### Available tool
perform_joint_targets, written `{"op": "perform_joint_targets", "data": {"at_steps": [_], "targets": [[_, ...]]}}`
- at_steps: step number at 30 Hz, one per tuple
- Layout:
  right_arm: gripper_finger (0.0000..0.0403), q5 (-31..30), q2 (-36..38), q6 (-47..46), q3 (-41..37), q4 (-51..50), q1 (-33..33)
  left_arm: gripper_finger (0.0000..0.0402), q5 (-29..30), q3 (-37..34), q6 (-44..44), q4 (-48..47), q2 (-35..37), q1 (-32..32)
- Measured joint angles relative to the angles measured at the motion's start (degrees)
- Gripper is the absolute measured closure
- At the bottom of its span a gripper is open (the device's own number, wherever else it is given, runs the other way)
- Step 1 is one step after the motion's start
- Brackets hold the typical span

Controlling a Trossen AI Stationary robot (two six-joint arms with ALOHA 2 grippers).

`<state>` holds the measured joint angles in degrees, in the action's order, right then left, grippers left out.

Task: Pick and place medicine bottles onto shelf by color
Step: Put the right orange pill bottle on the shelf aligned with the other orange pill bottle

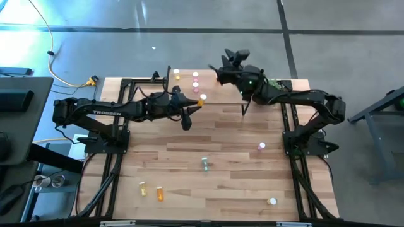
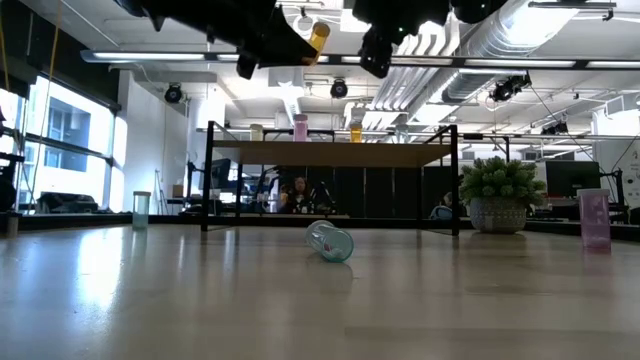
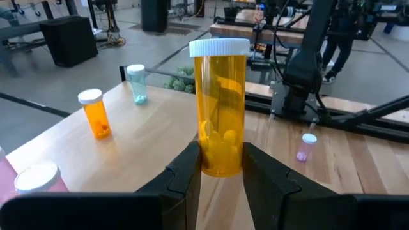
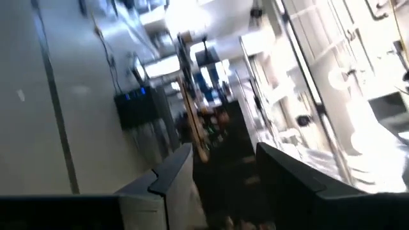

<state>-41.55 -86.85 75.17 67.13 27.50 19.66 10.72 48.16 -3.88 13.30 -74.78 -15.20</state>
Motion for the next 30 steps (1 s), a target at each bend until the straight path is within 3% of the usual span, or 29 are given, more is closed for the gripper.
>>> {"op": "perform_joint_targets", "data": {"at_steps": [10,19,30], "targets": [[0.0240,24.18,-0.04,-24.47,0.28,-1.66,7.10,0.0314,-0.02,0.00,0.09,0.37,0.00,-0.02],[0.0240,41.21,-0.10,-54.48,11.73,-15.50,11.16,0.0314,0.23,0.00,1.53,0.29,0.00,-0.02],[0.0240,51.81,-0.07,-64.58,25.29,-37.51,11.17,0.0314,0.28,0.00,1.55,0.05,0.00,-0.02]]}}
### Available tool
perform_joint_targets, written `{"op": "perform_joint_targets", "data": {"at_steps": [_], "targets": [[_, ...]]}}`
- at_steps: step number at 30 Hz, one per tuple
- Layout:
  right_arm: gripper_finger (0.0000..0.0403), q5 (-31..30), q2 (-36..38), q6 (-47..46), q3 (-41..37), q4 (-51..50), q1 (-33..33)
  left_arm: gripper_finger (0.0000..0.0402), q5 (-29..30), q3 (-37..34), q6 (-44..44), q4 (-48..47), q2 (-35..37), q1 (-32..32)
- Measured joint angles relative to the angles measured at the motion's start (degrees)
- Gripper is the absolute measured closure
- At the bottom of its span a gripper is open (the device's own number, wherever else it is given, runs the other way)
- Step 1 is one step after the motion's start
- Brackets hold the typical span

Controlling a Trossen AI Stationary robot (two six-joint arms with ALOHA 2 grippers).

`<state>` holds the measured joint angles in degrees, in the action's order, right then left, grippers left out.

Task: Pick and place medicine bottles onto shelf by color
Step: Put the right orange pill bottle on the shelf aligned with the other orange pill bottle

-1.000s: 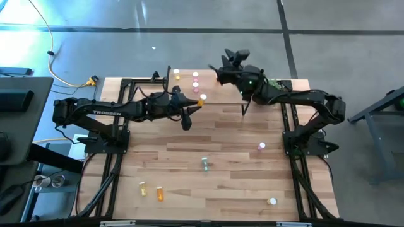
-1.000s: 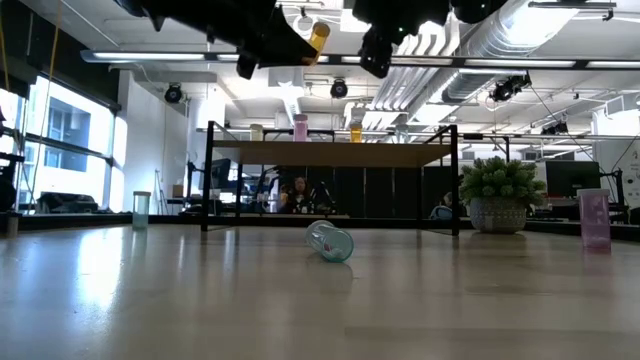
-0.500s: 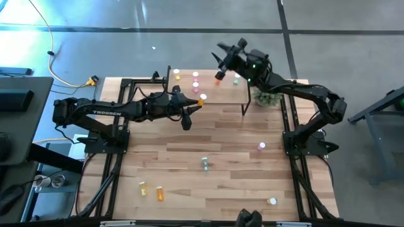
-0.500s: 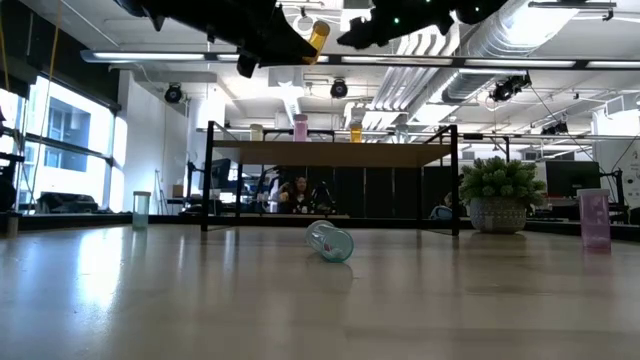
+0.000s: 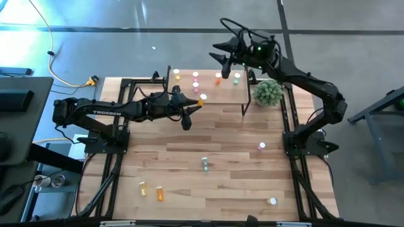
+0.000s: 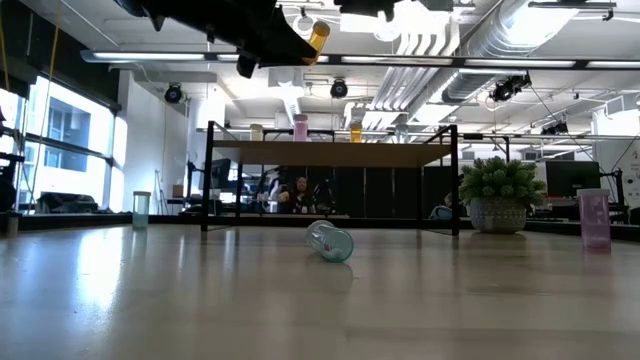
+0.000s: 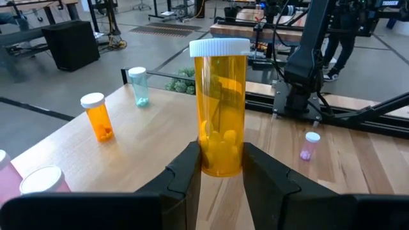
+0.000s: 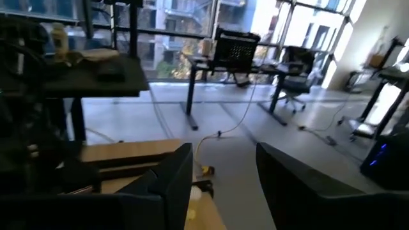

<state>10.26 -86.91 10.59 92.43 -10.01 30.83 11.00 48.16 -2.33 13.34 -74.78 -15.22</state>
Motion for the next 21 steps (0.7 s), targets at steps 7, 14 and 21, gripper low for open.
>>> {"op": "perform_joint_targets", "data": {"at_steps": [7,14,21], "targets": [[0.0240,3.86,0.02,3.22,7.65,-17.08,-0.05,0.0314,0.12,0.00,-0.02,0.00,0.00,0.00],[0.0240,10.27,-0.04,4.67,9.09,-28.79,-1.22,0.0314,0.13,0.00,0.00,0.01,0.00,0.00],[0.0240,17.11,-0.72,10.97,8.39,-32.96,-3.54,0.0314,-1.21,0.00,2.39,0.07,0.00,0.00]]}}
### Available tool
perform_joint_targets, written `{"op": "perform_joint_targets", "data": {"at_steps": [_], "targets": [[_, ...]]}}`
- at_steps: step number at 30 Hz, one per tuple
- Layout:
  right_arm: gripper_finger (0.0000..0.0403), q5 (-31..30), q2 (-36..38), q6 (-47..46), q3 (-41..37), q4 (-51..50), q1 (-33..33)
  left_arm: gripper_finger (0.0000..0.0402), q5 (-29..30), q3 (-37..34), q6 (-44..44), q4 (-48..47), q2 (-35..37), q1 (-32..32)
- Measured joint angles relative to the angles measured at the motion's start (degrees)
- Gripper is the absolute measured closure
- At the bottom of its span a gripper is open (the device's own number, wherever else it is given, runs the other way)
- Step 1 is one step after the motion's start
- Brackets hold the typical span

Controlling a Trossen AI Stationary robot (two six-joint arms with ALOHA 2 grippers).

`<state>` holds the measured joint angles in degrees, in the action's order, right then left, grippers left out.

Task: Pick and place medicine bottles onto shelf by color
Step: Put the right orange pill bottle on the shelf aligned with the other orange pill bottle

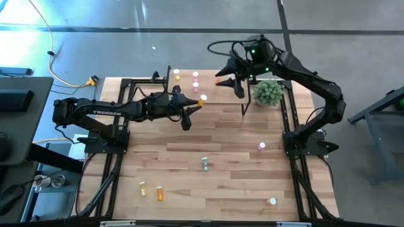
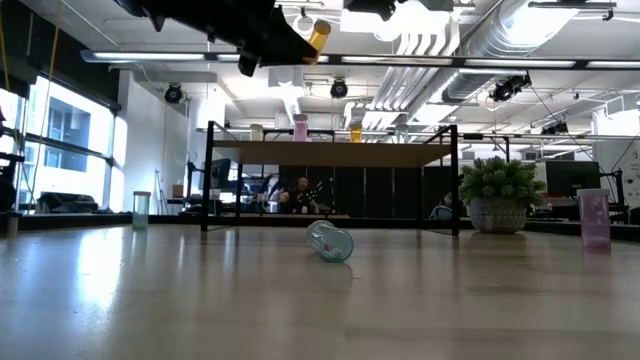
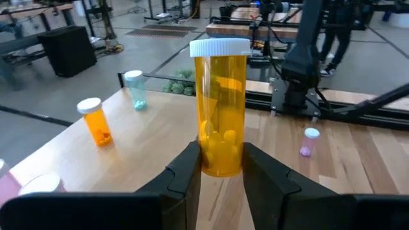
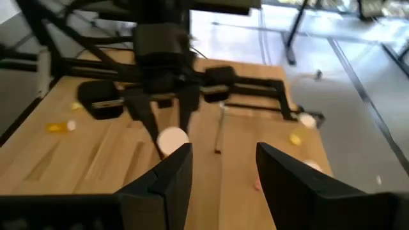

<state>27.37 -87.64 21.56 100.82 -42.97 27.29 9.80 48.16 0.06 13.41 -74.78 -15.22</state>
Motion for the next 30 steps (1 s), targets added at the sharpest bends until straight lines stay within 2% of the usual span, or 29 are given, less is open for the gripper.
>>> {"op": "perform_joint_targets", "data": {"at_steps": [9,19,30], "targets": [[0.0240,0.33,-0.31,5.05,-4.17,3.33,-5.51,0.0314,-2.04,0.00,2.69,0.15,0.00,2.23],[0.0240,0.14,-1.71,1.41,-4.37,4.29,-11.14,0.0314,-1.59,0.00,2.66,0.20,0.00,4.93],[0.0240,-0.85,-4.64,0.96,-4.37,4.96,-13.51,0.0314,-1.44,0.00,2.46,0.24,0.00,6.45]]}}
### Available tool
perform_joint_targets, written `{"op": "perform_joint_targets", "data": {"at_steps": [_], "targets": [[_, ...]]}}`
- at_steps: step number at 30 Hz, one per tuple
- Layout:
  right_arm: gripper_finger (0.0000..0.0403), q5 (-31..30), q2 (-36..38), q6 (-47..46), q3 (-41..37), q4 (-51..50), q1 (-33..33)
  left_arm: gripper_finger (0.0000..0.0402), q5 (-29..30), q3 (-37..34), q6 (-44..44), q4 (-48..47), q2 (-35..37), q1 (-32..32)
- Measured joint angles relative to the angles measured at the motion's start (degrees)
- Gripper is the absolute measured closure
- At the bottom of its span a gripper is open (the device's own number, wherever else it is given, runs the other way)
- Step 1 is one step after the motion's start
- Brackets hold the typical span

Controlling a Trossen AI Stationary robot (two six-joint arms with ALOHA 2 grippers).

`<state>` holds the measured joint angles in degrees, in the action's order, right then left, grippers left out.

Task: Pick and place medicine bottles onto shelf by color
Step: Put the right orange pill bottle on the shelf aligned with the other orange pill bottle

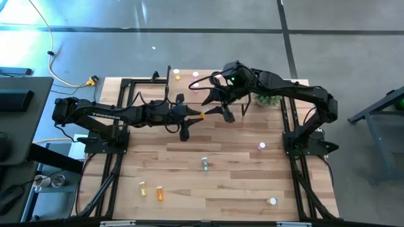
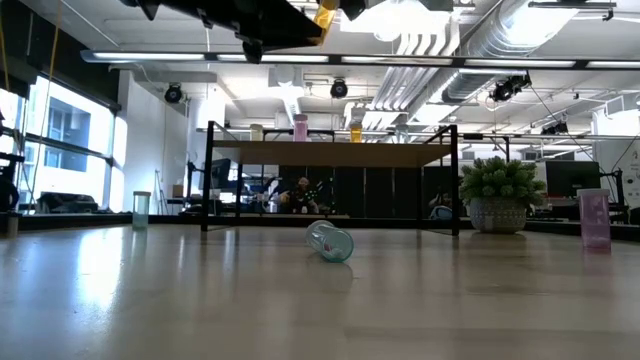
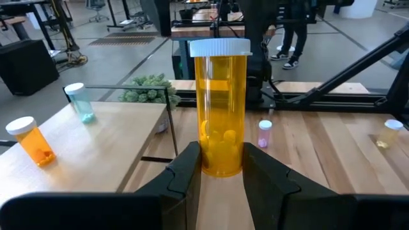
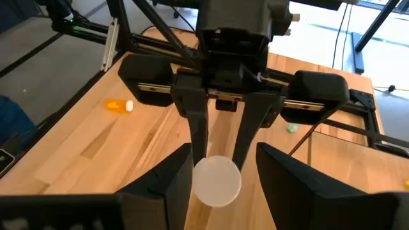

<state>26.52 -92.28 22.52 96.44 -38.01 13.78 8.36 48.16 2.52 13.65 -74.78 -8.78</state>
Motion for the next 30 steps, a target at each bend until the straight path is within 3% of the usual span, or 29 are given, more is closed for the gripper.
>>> {"op": "perform_joint_targets", "data": {"at_steps": [30], "targets": [[0.0243,-1.64,-0.10,1.95,0.00,-1.59,-1.46,0.0314,-0.17,0.02,-0.30,2.79,0.00,-0.20]]}}
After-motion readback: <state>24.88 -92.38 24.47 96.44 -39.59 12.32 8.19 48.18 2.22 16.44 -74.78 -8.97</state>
